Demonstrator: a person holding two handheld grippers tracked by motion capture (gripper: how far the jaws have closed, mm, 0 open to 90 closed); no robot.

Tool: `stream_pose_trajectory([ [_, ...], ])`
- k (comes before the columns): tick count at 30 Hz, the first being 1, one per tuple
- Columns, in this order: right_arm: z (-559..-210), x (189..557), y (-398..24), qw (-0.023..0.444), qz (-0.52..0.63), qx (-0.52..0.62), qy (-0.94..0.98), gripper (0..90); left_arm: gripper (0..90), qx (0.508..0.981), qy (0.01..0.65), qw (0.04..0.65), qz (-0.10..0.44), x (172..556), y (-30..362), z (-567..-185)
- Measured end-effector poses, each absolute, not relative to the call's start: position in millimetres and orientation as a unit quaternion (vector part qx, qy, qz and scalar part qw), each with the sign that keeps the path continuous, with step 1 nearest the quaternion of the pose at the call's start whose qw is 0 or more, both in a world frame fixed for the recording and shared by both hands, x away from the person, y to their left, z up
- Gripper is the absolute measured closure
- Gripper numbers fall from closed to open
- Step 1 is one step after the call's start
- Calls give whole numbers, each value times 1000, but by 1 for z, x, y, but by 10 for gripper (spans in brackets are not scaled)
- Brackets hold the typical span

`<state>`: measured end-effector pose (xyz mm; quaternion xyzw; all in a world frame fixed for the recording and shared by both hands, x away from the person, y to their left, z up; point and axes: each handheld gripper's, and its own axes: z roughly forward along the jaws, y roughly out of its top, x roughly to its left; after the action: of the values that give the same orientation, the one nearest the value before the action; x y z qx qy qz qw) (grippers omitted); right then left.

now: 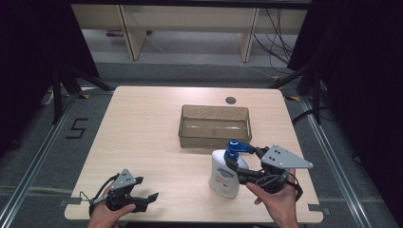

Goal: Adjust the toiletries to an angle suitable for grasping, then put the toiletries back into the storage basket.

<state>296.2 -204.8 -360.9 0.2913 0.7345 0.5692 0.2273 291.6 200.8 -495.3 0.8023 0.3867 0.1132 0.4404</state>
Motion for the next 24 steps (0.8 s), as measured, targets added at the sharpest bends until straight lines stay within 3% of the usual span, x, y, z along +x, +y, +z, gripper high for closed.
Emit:
stream_pose_trajectory([
  [24,-367,306,-196,198,594,275,730,546,158,802,384,442,118,285,206,-495],
])
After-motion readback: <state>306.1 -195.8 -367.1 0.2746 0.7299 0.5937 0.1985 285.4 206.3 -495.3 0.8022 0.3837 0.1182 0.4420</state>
